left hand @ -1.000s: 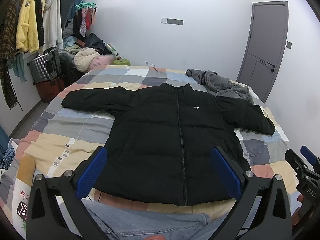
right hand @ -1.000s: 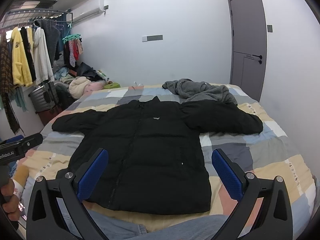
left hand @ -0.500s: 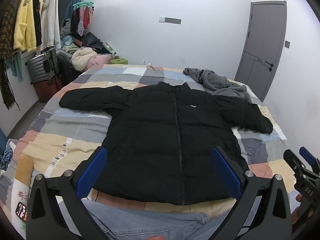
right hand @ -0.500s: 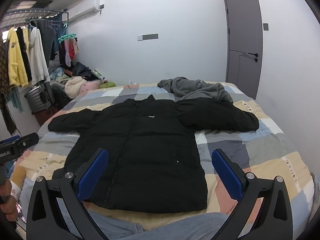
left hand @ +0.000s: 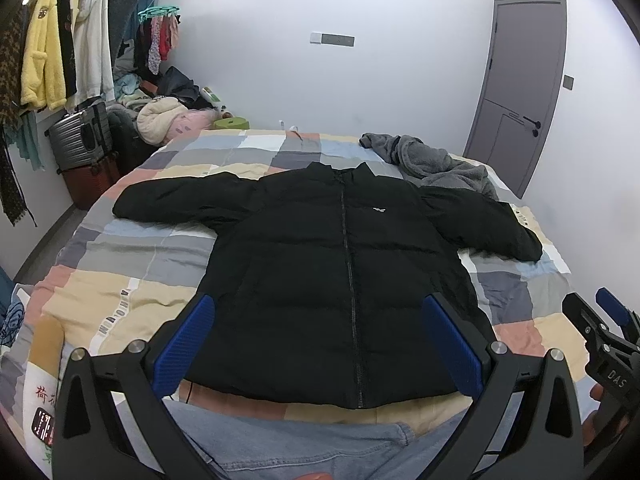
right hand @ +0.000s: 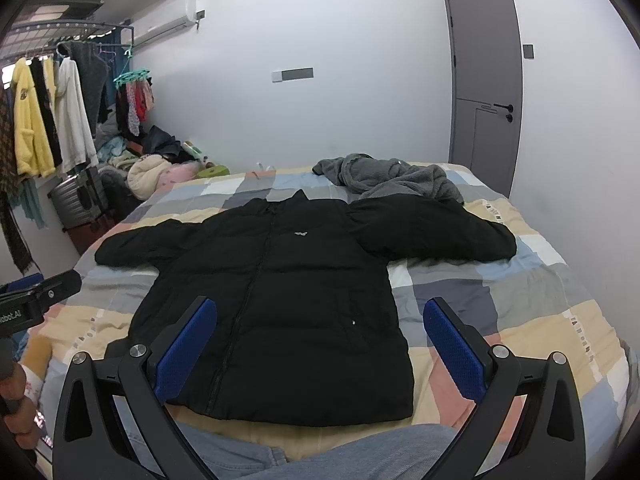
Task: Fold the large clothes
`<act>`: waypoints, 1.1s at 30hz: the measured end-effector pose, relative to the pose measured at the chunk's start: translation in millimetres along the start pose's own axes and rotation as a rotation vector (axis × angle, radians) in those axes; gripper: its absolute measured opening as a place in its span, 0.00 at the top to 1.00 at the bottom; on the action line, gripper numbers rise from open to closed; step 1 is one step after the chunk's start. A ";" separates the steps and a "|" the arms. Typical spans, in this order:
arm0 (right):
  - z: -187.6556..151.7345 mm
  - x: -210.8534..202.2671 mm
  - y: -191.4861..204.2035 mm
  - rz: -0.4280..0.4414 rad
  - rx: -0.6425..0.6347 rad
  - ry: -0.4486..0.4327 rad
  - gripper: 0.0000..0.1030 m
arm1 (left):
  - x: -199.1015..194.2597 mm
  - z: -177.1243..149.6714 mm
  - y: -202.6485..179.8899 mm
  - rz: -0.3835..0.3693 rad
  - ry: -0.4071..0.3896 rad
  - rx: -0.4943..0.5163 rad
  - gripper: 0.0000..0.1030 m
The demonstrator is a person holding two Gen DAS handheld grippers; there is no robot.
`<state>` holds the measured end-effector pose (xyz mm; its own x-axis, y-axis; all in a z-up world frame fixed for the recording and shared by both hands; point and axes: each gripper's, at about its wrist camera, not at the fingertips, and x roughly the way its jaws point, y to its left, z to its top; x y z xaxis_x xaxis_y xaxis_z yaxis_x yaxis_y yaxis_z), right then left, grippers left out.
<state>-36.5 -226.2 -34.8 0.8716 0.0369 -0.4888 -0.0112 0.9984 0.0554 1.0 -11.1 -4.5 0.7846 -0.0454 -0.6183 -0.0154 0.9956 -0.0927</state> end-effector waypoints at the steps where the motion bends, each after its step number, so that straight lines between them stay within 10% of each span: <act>1: -0.2 0.1 -0.1 -0.001 0.000 -0.001 0.00 | 0.0 0.0 -0.4 -0.001 0.000 0.002 0.00; 33: 4.0 20.8 -13.8 -0.016 0.034 0.018 0.00 | 20.9 8.6 -10.0 0.039 -0.008 0.020 0.00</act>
<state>-16.3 -239.3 -42.2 0.8626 0.0224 -0.5054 0.0194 0.9968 0.0772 22.9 -21.2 -9.8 0.7885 -0.0059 -0.6151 -0.0335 0.9981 -0.0525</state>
